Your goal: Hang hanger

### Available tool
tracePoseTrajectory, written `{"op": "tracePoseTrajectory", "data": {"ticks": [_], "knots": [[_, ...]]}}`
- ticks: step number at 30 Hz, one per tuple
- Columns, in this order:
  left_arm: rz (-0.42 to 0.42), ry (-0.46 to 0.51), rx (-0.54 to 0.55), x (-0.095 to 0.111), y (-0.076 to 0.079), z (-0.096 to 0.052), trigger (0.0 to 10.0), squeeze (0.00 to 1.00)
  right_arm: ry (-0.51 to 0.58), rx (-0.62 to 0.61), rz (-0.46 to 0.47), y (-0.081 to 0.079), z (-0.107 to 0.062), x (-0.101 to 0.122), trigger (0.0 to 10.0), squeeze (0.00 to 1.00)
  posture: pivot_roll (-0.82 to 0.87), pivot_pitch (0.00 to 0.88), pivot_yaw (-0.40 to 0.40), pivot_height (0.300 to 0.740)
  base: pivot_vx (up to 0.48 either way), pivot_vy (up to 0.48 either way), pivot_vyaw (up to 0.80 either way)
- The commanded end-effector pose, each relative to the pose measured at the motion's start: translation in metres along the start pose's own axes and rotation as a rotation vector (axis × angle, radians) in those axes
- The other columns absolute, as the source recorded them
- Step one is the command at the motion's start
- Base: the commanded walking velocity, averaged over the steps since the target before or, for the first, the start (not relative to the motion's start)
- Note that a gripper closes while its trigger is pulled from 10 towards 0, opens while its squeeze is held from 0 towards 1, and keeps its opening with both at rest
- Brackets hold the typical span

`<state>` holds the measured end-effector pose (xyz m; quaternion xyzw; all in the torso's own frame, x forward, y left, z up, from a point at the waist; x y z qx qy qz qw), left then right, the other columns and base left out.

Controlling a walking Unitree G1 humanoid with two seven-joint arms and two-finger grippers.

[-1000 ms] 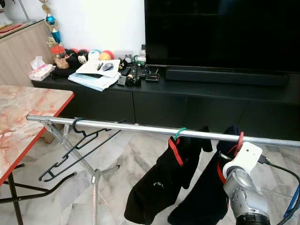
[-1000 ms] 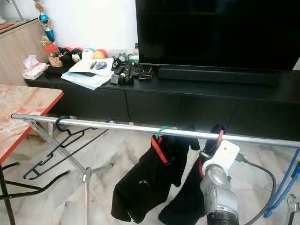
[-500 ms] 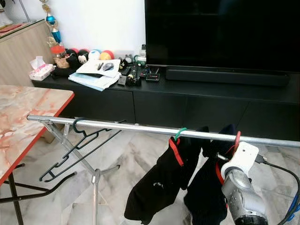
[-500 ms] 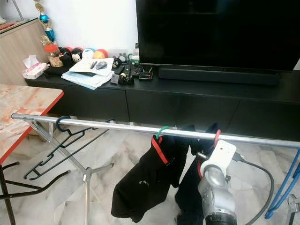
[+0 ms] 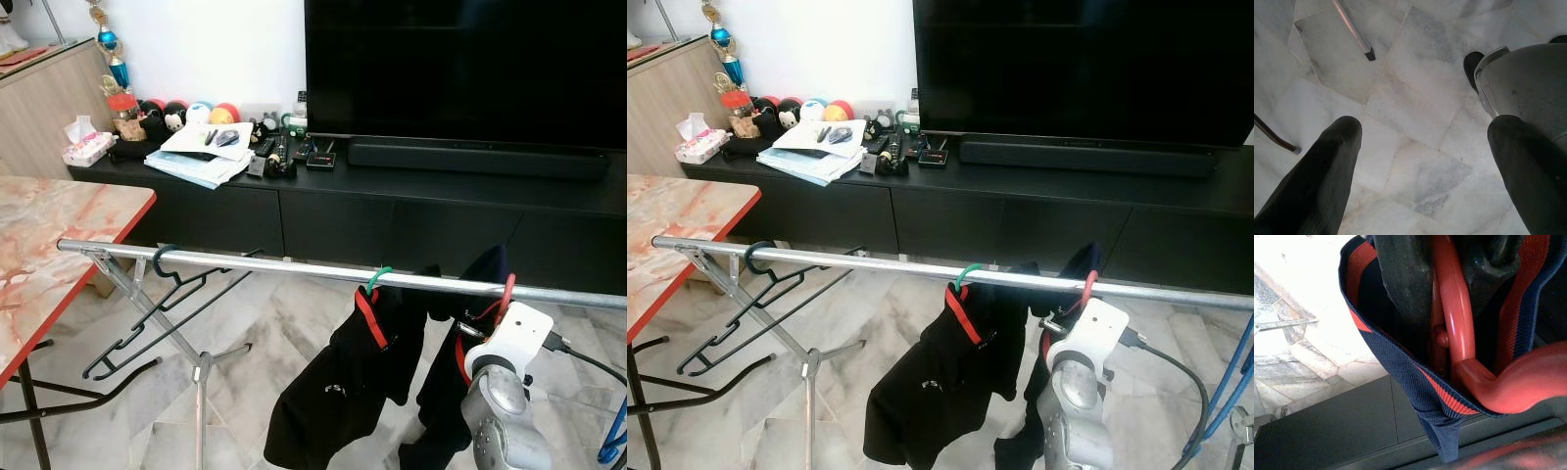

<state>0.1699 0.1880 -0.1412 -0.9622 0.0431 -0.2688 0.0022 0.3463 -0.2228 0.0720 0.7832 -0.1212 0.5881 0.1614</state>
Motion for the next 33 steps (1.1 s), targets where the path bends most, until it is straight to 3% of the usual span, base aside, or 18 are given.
{"op": "tracePoseTrajectory", "data": {"ticks": [1,11,21,27,28,29,30,33], "knots": [[0.006,-0.024,0.002,-0.009,-0.001,-0.002,10.0,0.0,0.06,0.004,0.001,-0.001,-0.004,0.014,0.0,0.0,0.05,0.049,0.072,0.74,0.0,0.0,0.0],[0.004,-0.024,-0.001,-0.009,0.0,-0.002,10.0,0.0,0.015,0.012,-0.006,-0.002,-0.023,-0.009,0.0,0.0,0.05,0.054,0.069,0.74,0.0,0.0,0.0],[0.001,-0.017,0.004,-0.008,-0.001,-0.002,10.0,0.0,0.116,0.047,-0.071,-0.007,-0.031,0.007,0.0,0.0,0.05,0.055,0.063,0.74,0.0,0.0,0.0],[-0.001,-0.017,0.01,-0.009,-0.002,-0.002,10.0,0.0,0.064,0.084,-0.14,-0.011,-0.038,-0.015,0.0,0.0,0.05,0.059,0.065,0.74,0.0,0.0,0.0],[-0.004,-0.019,0.013,-0.009,-0.002,-0.002,10.0,0.0,0.05,0.084,-0.137,-0.01,-0.039,-0.019,1.6,0.0,0.05,0.058,0.065,0.74,0.0,0.0,0.0],[-0.007,-0.019,0.015,-0.01,-0.003,-0.002,10.0,0.0,0.043,0.083,-0.133,-0.01,-0.039,-0.021,1.6,0.0,0.05,0.058,0.065,0.74,0.0,0.0,0.0],[-0.019,-0.023,0.018,-0.011,-0.003,-0.002,10.0,0.0,0.022,0.083,-0.148,-0.01,-0.039,-0.027,10.0,0.0,0.05,0.058,0.065,0.74,0.0,0.0,0.0],[-0.082,-0.031,0.034,-0.014,-0.005,-0.003,10.0,0.0,-0.041,0.064,-0.17,-0.005,-0.038,-0.041,10.0,0.0,0.05,0.058,0.064,0.74,0.0,0.0,0.0]]}}
Point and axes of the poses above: a point about 5 cm out from each wrist's last joint towards the gripper, its own z axis pointing out of the wrist towards the gripper, its own x axis along the axis of the wrist's last joint, y = z × x, the point moved 5 cm from there along z, pointing out of the wrist towards the gripper, and after that the axes turned 14 degrees about -z, right-handed, at the moved point
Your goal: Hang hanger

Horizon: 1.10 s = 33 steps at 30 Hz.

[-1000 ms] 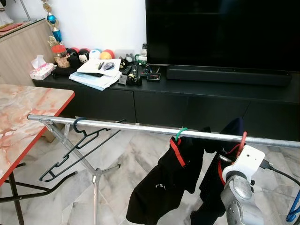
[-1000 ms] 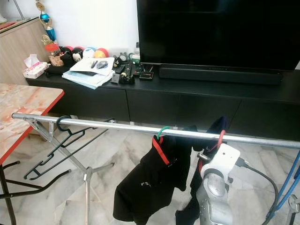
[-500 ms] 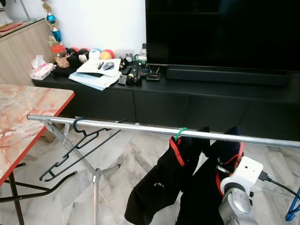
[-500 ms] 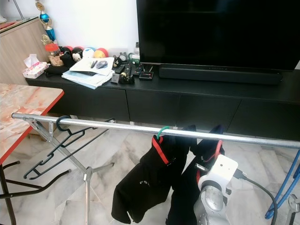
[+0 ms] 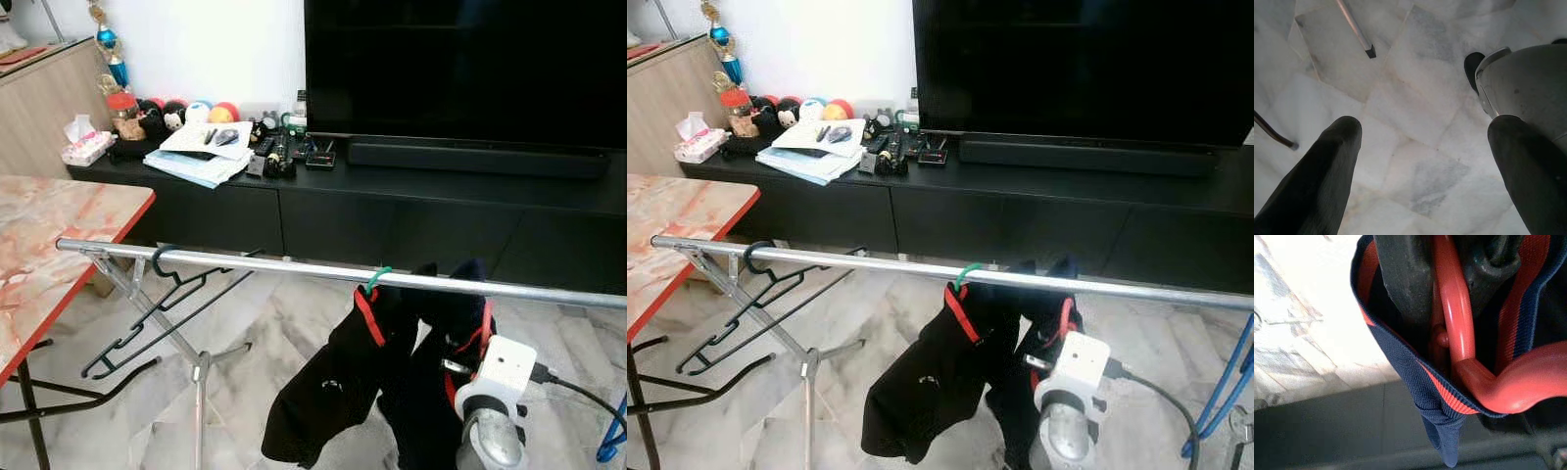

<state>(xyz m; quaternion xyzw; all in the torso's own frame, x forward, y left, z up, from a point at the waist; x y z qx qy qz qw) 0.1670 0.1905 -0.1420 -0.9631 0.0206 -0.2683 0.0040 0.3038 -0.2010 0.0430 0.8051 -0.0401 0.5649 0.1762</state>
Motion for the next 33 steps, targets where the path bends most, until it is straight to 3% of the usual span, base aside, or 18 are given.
{"op": "tracePoseTrajectory", "data": {"ticks": [1,6,24,33], "knots": [[-0.059,-0.03,0.025,-0.0115,-0.0034,-0.0021,10.0,0.0,-0.017,-0.013,-0.017,0.0023,0.0008,-0.0038,10.0,0.0,0.05,0.058,0.064,0.74,0.0,0.0,0.0],[-0.153,-0.033,0.056,-0.016,-0.0046,-0.0029,10.0,0.0,-0.018,-0.023,0.004,0.0082,0.0016,-0.0056,10.0,0.0,0.05,0.058,0.052,0.74,0.0,0.0,0.0],[-0.153,-0.044,0.048,-0.0192,-0.0057,-0.0038,10.0,0.0,-0.029,-0.027,0.027,0.0044,0.0016,-0.0101,10.0,0.0,0.03,0.034,0.07,0.74,0.0,0.0,0.0],[-0.149,-0.051,0.047,-0.0212,-0.0055,-0.0041,10.0,0.0,-0.022,-0.025,0.032,0.0016,0.0028,-0.0073,10.0,0.0,0.04,0.024,0.07,0.74,0.0,0.322,0.0]]}}
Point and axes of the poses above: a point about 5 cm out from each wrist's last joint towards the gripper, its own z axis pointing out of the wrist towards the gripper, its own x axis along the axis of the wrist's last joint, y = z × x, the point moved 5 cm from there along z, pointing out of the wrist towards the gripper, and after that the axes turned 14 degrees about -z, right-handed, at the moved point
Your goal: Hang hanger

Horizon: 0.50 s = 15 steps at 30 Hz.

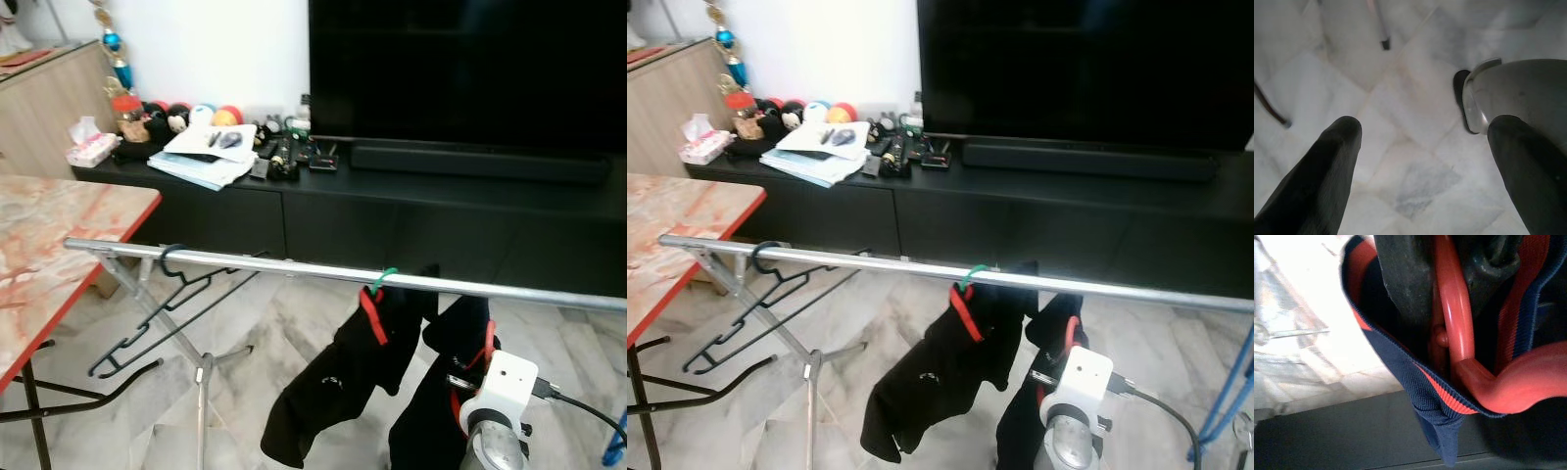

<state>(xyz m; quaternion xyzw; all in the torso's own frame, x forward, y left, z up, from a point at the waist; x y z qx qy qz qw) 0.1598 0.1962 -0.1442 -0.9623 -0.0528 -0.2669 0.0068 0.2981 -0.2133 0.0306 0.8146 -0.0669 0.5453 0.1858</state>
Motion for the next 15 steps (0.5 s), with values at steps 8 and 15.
{"op": "tracePoseTrajectory", "data": {"ticks": [8,15], "knots": [[0.003,-0.039,0.013,-0.0115,-0.0032,-0.0019,10.0,0.0,0.032,0.019,0.011,-0.0093,0.0005,0.0094,10.0,0.0,0.05,0.034,0.069,0.74,0.0,0.324,0.0],[-0.002,-0.013,0.005,-0.0064,-0.0024,-0.0015,10.0,0.0,0.031,0.01,0.014,-0.0081,0.0024,0.01,10.0,0.0,0.05,0.042,0.072,0.74,0.0,0.047,0.0]]}}
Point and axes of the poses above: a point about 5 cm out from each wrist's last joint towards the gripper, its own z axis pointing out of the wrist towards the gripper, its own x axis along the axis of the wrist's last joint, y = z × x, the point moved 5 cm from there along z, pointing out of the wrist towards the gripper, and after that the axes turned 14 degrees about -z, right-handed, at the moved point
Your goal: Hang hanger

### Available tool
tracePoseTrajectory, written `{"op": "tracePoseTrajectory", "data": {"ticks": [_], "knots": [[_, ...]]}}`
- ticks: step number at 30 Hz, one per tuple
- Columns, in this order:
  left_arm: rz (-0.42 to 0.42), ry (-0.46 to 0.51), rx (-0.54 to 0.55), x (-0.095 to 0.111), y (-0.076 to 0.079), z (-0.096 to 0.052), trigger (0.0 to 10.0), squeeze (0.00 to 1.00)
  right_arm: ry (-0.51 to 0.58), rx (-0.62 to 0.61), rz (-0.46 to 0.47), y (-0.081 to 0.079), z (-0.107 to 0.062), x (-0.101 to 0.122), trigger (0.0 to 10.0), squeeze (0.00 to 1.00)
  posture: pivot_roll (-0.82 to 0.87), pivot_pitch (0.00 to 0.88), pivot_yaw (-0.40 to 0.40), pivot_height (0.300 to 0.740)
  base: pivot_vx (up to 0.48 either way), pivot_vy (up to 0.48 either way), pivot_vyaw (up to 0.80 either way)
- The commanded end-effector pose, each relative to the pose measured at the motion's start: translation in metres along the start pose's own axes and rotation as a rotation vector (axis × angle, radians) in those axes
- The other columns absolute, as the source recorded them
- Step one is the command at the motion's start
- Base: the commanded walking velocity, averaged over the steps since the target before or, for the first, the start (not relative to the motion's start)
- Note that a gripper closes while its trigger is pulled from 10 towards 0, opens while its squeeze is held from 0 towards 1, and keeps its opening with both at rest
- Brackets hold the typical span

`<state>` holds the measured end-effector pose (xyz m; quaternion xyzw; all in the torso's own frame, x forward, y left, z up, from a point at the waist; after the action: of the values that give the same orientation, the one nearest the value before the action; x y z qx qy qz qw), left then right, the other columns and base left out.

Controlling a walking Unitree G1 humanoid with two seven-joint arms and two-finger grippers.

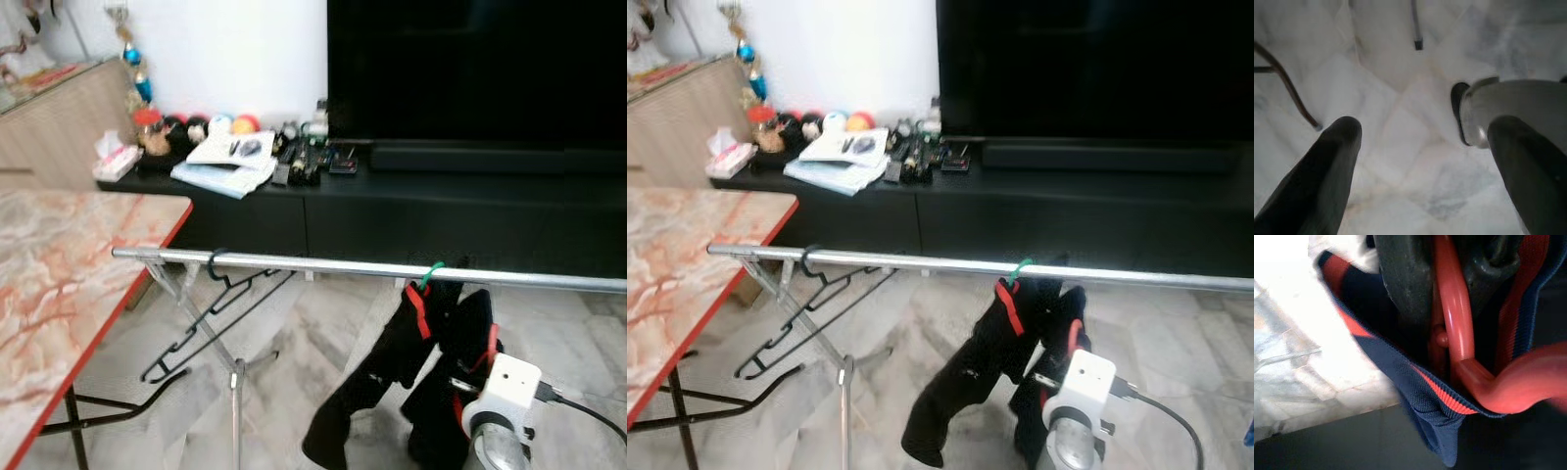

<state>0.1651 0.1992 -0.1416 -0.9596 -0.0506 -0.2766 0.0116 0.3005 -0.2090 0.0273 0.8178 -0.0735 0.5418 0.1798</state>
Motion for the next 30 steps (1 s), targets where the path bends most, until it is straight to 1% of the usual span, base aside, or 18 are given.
{"op": "tracePoseTrajectory", "data": {"ticks": [1,11,15,17,18,19,21,23,24,25,26,27,29,30], "knots": [[-0.012,-0.032,-0.005,-0.012,0.0,-0.002,10.0,0.0,0.044,0.005,-0.001,-0.002,0.001,0.012,10.0,0.0,0.05,0.042,0.072,0.74,0.0,0.0,0.0],[-0.009,-0.027,-0.015,-0.011,0.002,-0.002,10.0,0.0,0.048,-0.009,0.001,0.001,0.003,0.015,10.0,0.0,0.05,0.053,0.067,0.74,0.0,0.0,0.0],[-0.023,0.035,0.014,-0.003,0.0,-0.002,10.0,0.0,0.048,-0.013,-0.001,0.002,0.004,0.015,10.0,0.0,0.05,0.057,0.064,0.74,0.0,0.0,0.0],[0.031,0.094,0.045,0.005,-0.003,-0.003,10.0,0.0,0.049,-0.014,-0.003,0.003,0.004,0.015,10.0,0.0,0.06,0.057,0.062,0.74,0.0,0.0,0.0],[0.071,0.122,0.062,0.01,-0.004,-0.003,10.0,0.0,0.05,-0.013,-0.004,0.003,0.005,0.016,10.0,0.0,0.06,0.058,0.061,0.74,0.0,0.0,0.0],[0.101,0.134,0.072,0.011,-0.004,-0.004,10.0,0.0,0.049,-0.013,-0.005,0.003,0.005,0.015,10.0,0.0,0.06,0.058,0.061,0.74,0.0,0.0,0.0],[0.135,0.155,0.094,0.014,-0.006,-0.004,10.0,0.0,0.049,-0.013,-0.006,0.002,0.005,0.015,10.0,0.0,0.06,0.058,0.061,0.74,0.0,0.0,0.0],[0.14,0.162,0.103,0.015,-0.007,-0.004,10.0,0.0,0.049,-0.012,-0.006,0.002,0.005,0.015,10.0,0.0,0.06,0.058,0.061,0.74,0.0,0.0,0.0],[0.118,0.318,0.118,0.073,-0.027,-0.004,10.0,0.0,0.05,-0.012,-0.007,0.002,0.005,0.015,10.0,0.0,0.06,0.06,0.063,0.74,0.0,0.0,0.0],[0.121,0.367,0.12,0.094,-0.032,-0.006,10.0,0.0,0.051,-0.012,-0.009,0.002,0.004,0.015,10.0,0.0,0.06,0.06,0.063,0.74,0.0,0.0,0.0],[0.121,0.367,0.12,0.094,-0.032,-0.006,10.0,0.0,0.051,-0.012,-0.009,0.002,0.004,0.015,10.0,0.0,0.06,0.06,0.063,0.74,0.0,0.0,0.0],[0.126,0.402,0.11,0.109,-0.033,-0.007,10.0,0.0,0.052,-0.013,-0.012,0.002,0.004,0.015,10.0,0.0,0.06,0.061,0.063,0.74,0.0,0.0,0.0],[0.123,0.409,0.097,0.11,-0.03,-0.007,10.0,0.0,0.053,-0.013,-0.012,0.002,0.004,0.015,10.0,0.0,0.06,0.061,0.063,0.74,0.0,0.0,0.0],[0.105,0.43,0.081,0.113,-0.025,-0.007,10.0,0.0,0.053,-0.013,-0.013,0.002,0.004,0.015,10.0,0.0,0.06,0.061,0.063,0.74,0.0,0.0,0.0]]}}
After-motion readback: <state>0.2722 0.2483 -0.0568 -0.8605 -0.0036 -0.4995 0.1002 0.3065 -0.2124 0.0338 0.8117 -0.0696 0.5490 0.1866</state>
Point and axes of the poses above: a point about 5 cm out from each wrist's last joint towards the gripper, its own z axis pointing out of the wrist towards the gripper, its own x axis along the axis of the wrist's last joint, y = z × x, the point moved 5 cm from there along z, pointing out of the wrist towards the gripper, and after that the axes turned 14 degrees about -z, right-handed, at the moved point
